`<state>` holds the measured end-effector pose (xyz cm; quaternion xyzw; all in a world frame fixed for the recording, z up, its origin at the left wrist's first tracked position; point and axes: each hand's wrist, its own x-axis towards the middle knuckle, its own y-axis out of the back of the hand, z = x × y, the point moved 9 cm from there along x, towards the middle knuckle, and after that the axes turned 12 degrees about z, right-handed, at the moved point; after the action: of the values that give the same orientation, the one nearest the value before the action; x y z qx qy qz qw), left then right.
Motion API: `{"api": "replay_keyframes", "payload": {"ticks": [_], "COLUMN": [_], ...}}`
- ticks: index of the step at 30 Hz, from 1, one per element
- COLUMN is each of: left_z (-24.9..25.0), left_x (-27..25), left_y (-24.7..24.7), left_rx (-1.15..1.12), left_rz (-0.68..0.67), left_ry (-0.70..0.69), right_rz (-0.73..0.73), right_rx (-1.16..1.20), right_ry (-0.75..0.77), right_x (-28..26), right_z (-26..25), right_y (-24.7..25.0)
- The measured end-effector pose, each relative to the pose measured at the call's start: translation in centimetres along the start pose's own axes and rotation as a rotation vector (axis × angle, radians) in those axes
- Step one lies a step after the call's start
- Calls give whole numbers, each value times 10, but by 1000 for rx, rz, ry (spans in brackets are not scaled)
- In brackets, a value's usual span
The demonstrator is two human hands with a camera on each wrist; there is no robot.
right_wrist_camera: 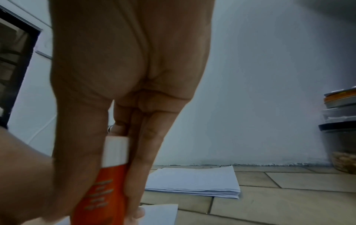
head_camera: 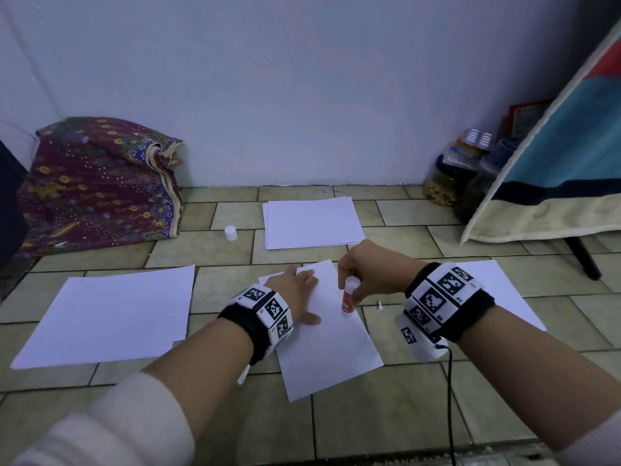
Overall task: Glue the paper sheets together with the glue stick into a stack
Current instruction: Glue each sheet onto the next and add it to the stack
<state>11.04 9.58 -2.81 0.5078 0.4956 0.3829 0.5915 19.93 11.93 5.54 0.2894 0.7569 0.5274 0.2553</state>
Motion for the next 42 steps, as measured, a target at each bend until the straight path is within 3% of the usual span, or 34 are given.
{"api": "replay_keyframes", "payload": {"ticks": [16,19,22,25,29,31,33,36,42], "left_z": [-12,-17,-29,-36,-39,-43,-49,-59,-59], "left_x": [-6,-16,-25,-34,-36,-39,-43,-50,-52], "left_y": [4,10,8,4,0,-5,-16,-35,-43], "left_rx": [83,77,-21,-61,-26,-55,-76,-127,-195], "left_rz": [-87,-28,20,44,93,95,32,-98,-65], "left_ry": [-40,-46,8,66,91,102,124,202,279], "right_rz": [-236,-141,182,507,603,565,457,305,331], "right_rx": [13,156,464,1011,1802,1961,1909,1575,960], "right_ry": [38,-75,-253,-462,-703,-752,-740,-663,-515], "right_x": [-53,-49,-42,-41,-30,-21,-9,10,71], "right_z": [-4,16,50,83,95,91,81,62,18], "right_y": [-13,9,42,51,12,-7,-24,-39,-33]}}
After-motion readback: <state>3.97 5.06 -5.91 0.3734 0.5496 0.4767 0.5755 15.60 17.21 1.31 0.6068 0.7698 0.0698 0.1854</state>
